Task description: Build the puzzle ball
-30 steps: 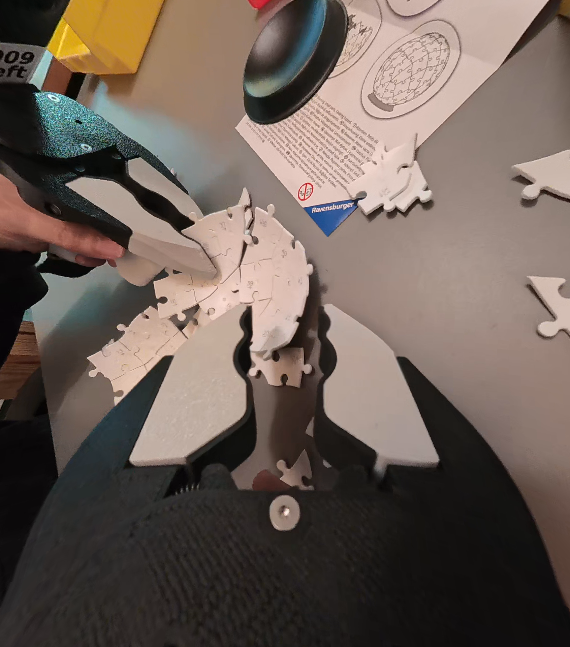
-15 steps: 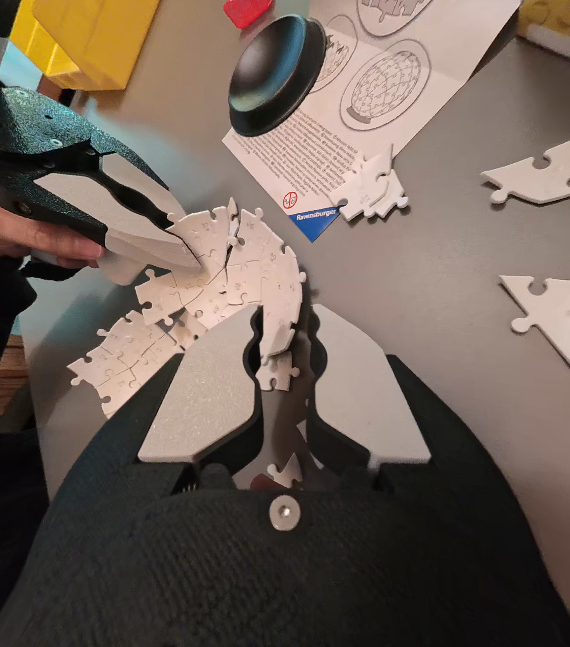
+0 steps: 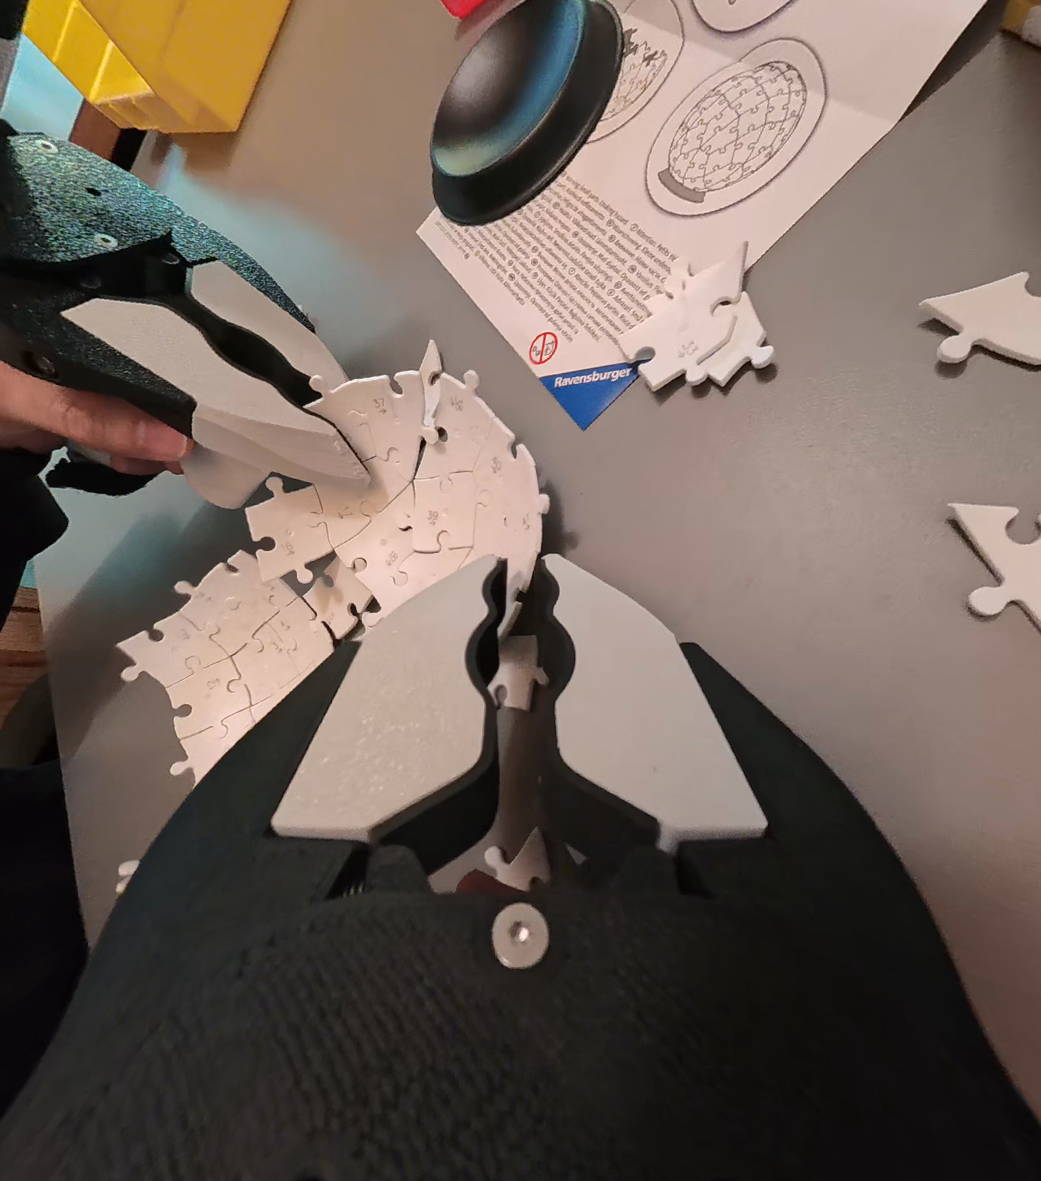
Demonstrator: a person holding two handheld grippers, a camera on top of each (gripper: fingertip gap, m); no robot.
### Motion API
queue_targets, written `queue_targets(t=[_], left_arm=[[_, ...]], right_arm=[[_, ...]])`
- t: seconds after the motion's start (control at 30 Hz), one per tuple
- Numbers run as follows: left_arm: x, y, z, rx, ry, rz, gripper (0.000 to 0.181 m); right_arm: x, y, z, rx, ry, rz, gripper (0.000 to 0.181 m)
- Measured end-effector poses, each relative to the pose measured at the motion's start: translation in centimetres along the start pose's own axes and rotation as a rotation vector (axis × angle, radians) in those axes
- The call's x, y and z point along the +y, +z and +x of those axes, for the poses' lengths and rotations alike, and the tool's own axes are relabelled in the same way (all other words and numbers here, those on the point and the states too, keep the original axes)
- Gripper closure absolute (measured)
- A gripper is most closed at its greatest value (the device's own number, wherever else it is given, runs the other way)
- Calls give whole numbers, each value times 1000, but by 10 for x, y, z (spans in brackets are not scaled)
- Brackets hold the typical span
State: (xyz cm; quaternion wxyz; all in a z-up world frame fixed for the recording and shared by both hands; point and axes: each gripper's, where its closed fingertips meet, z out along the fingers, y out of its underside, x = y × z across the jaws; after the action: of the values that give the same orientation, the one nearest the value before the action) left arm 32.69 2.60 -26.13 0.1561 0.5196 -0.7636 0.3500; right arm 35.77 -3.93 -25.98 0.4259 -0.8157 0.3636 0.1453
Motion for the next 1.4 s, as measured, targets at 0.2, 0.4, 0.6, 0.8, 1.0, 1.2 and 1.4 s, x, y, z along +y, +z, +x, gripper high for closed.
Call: queue_targets(t=[0.2,0.4,0.6,0.8,1.0,1.2,1.4], left_arm=[[3,-3,3,7,3,0,167],[11,-33,8,-8,58,75,163],[50,-68,27,-21,355,145,157],[71,-73,41,-101,633,186,144],[91,-62,50,-131,804,133,131],[92,-59,46,-166,833,139,126],[92,-54,43,-212,923,127,127]], right_arm=[[1,-17,-6,17,-27,40,157],[1,-61,-38,-42,-176,177,146],[49,-85,-71,64,-646,229,131],[53,-84,-101,66,-807,313,119],[65,-62,-114,135,-1155,233,120],[74,-46,-120,143,-1318,124,121],[79,-32,-123,139,-1434,106,140]])
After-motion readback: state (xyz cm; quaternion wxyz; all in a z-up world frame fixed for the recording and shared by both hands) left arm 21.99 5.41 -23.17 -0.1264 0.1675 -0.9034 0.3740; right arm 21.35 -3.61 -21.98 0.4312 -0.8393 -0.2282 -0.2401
